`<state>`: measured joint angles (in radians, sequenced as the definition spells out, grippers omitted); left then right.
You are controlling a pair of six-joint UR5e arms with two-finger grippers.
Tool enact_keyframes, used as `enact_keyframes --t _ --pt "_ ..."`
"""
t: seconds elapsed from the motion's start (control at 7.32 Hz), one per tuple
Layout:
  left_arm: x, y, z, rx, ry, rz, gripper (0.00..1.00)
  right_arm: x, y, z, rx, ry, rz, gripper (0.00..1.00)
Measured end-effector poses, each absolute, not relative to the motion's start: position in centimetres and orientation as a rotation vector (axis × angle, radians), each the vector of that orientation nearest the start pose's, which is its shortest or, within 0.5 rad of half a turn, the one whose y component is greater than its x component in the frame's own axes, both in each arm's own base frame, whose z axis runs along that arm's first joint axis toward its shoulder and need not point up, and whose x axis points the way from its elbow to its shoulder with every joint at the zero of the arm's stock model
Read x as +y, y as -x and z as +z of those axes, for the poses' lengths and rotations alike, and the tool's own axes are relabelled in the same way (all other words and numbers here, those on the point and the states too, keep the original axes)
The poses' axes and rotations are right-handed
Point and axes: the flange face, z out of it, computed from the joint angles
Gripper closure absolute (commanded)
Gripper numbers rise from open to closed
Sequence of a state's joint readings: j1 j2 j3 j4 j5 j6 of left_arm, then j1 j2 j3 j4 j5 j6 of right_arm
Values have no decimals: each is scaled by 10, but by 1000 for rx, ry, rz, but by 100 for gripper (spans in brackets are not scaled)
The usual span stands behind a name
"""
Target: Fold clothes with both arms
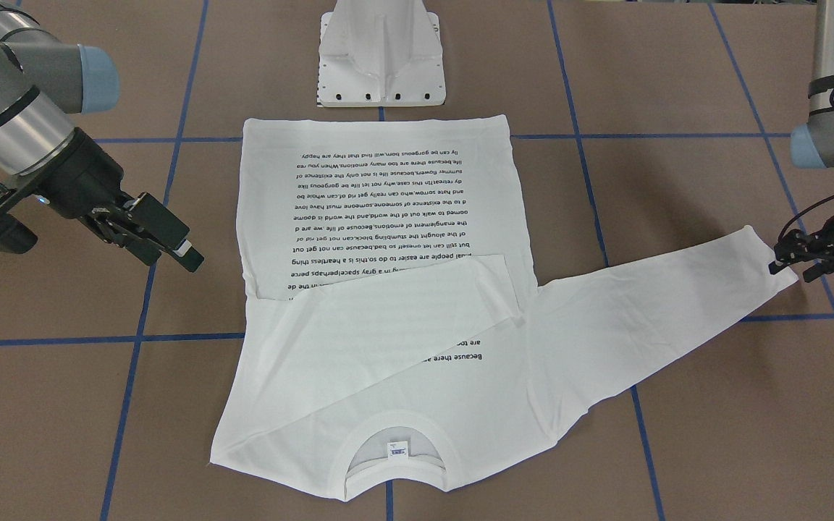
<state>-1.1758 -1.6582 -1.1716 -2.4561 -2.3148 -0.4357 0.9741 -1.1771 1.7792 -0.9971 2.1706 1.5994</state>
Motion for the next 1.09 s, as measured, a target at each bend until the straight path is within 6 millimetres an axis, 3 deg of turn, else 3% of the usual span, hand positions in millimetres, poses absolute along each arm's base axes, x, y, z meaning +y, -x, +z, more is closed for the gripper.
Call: enact_keyframes --t 0.55,0.82,0.96,1.09 --pt "-517 -148 715 881 -202 180 34 -539 273 276 -1260 -46 519 3" --pt "-516 -150 716 882 -200 184 69 -537 272 278 -1258 -44 520 3" --pt "-516 -150 715 882 -201 185 96 -536 271 279 -1258 -44 521 3" --pt "-515 -150 715 880 -204 185 100 -535 271 279 -1258 -43 521 3"
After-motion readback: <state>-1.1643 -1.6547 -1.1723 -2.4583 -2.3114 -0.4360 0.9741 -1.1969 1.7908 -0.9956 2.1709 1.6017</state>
